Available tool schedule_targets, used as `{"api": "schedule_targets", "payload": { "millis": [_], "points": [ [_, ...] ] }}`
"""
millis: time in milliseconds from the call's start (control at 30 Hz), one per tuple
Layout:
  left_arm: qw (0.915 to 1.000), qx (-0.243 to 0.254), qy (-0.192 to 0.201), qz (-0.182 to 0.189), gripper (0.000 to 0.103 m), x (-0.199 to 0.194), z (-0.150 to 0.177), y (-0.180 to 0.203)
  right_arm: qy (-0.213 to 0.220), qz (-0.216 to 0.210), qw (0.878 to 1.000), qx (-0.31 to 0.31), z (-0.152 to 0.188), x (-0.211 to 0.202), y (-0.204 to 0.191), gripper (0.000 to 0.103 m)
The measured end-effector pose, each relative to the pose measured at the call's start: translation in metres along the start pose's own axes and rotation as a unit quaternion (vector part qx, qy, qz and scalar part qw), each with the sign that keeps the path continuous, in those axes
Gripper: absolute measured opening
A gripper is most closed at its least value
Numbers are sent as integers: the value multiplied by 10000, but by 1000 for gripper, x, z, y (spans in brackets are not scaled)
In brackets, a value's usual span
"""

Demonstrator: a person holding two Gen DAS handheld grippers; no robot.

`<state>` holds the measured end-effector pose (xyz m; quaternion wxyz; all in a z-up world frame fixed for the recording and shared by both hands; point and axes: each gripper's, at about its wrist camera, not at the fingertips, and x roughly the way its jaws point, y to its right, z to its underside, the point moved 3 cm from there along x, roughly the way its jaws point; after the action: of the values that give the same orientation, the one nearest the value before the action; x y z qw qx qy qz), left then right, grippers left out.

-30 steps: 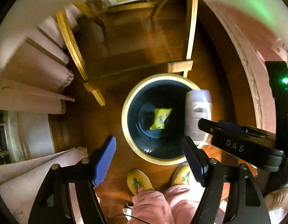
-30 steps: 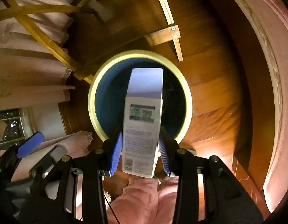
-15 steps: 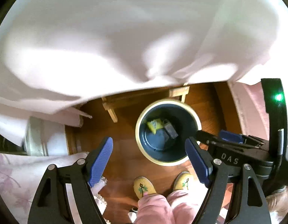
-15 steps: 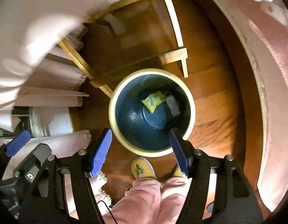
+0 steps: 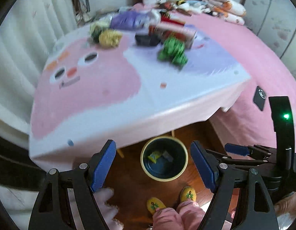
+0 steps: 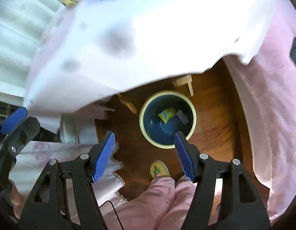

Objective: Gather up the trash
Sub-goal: 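Raise both tools back toward the table, then grasp the green crumpled paper with the left tool while the right tool grasps the pink box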

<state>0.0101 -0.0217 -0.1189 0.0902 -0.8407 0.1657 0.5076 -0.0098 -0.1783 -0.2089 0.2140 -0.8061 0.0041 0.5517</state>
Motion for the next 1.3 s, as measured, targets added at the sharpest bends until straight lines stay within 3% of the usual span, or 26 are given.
{"api": "schedule_targets", "payload": {
  "millis": [400,667,967,1167,1300],
  "points": [
    [9933,643,940,208,81,-81,-74,13,1402,319,9894,-209,-37,-133,-34,62],
    [9912,678,1100,269,81,-91,-114,22,1977,470,9786,-325,-77,-181,-37,62],
    [9952,350,913,-16,81,-43,-161,35,2023,383,9760,-713,-149,-182,-12,62],
    [9987,-313,377,-121,81,21,-206,49,1720,197,9774,-1213,-220,-162,19,62],
    [9964,-824,-149,-159,81,73,-215,52,1544,40,9773,-1448,-263,-147,41,62]
  ]
}}
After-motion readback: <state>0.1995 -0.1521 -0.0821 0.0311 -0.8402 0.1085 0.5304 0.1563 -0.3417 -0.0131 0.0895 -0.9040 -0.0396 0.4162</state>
